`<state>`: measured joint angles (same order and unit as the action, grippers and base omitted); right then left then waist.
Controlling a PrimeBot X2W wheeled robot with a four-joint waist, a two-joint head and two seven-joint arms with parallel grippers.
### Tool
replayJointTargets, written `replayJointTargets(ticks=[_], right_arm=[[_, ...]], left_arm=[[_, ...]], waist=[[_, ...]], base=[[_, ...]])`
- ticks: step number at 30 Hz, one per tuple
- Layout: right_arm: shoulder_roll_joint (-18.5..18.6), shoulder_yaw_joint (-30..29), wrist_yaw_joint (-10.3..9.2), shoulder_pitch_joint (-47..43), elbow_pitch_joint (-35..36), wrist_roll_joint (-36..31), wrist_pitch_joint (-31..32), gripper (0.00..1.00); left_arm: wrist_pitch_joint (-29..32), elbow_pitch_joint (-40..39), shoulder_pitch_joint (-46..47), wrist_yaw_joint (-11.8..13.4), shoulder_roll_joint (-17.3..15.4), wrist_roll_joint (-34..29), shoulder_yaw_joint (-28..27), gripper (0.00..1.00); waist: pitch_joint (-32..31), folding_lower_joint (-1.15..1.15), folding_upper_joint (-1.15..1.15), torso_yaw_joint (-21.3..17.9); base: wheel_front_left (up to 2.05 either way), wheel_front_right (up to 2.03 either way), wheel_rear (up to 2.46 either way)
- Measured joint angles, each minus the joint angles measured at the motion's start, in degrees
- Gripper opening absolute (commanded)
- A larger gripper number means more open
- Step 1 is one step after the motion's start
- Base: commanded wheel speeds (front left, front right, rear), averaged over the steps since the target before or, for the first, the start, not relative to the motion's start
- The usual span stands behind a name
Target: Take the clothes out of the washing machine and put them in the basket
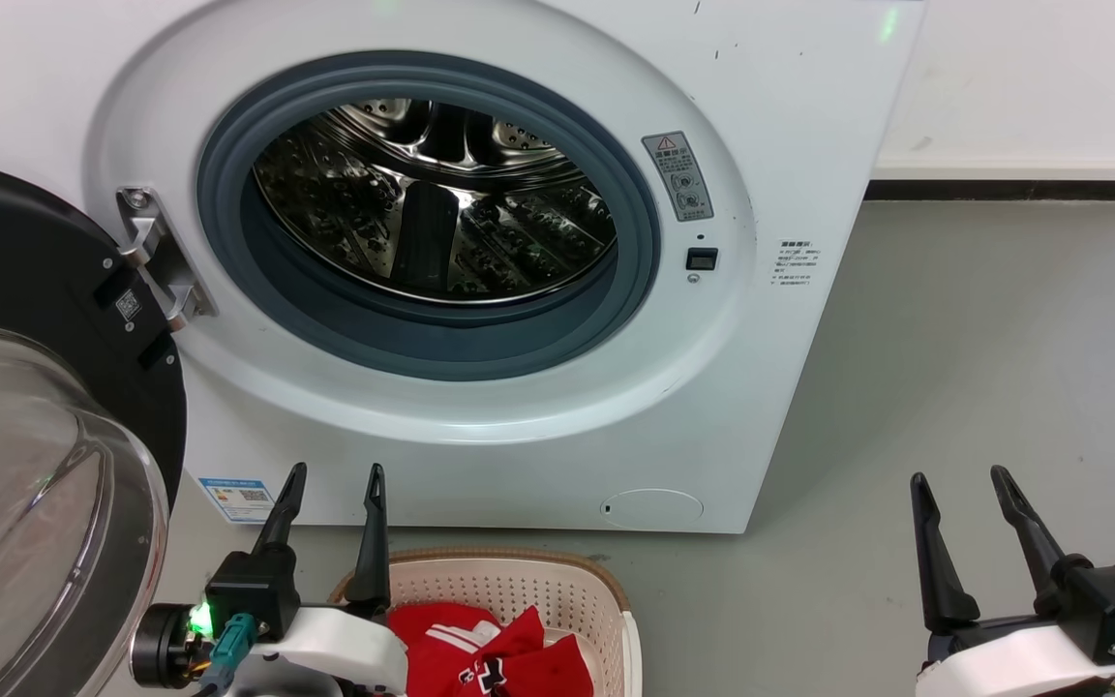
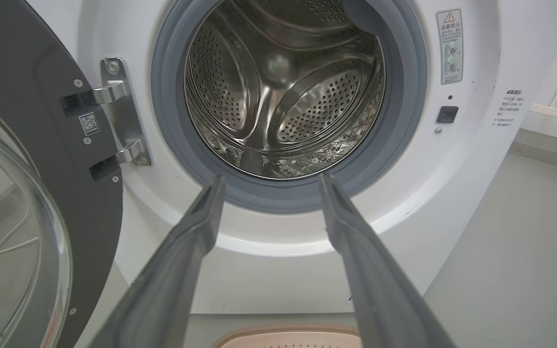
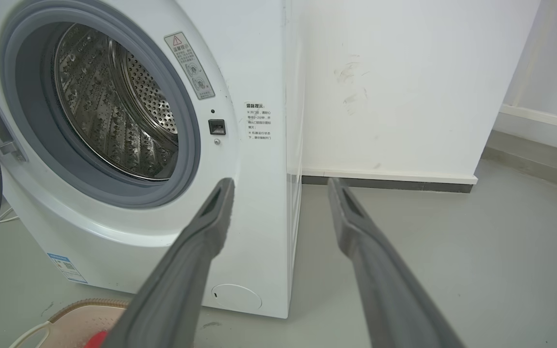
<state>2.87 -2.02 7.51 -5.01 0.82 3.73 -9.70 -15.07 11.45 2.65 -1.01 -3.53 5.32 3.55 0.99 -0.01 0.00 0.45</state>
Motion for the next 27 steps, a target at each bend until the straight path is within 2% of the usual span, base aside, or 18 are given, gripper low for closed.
replayJointTargets(ticks=[12,13,18,21,22,27], right_arm=[[0.0,0.1,0.0,0.0,-0.2,0.3,0.0,1.0],[0.0,0.1,0.0,0.0,-0.4,0.3,0.0,0.0],[-0.1,0.3,0.0,-0.6,-2.1,2.5,0.2,0.0],[0.0,0.4,0.0,-0.6,-2.6,6.4,0.7,0.0],[0.1,0.4,0.0,-0.4,-3.2,10.3,1.2,0.0],[0.4,0.5,0.0,0.3,-4.1,16.2,1.9,0.0]], left_arm=[[0.0,0.6,0.0,0.0,-0.3,0.1,0.8,1.0],[0.0,0.9,0.0,0.0,-0.2,0.2,0.9,0.0],[1.1,3.0,-0.8,0.0,0.2,2.5,0.4,0.0],[2.3,3.2,-0.8,-0.4,0.1,6.0,-0.3,0.0],[2.9,3.2,-0.8,-0.5,0.2,9.5,-0.6,0.0],[4.1,3.1,-0.8,-1.0,0.2,15.1,-1.0,0.0]], waist=[[-0.2,0.01,0.0,0.1],[-0.3,0.01,0.0,0.2],[-0.3,0.01,0.0,0.1],[-0.3,0.01,0.0,0.1],[-0.3,0.01,0.0,0.1],[-0.4,0.01,0.0,0.1]], base=[[0.0,0.0,0.0],[0.0,0.0,0.0],[0.0,0.0,0.0],[0.0,0.0,0.0],[0.0,0.0,0.0],[0.0,0.0,0.0]])
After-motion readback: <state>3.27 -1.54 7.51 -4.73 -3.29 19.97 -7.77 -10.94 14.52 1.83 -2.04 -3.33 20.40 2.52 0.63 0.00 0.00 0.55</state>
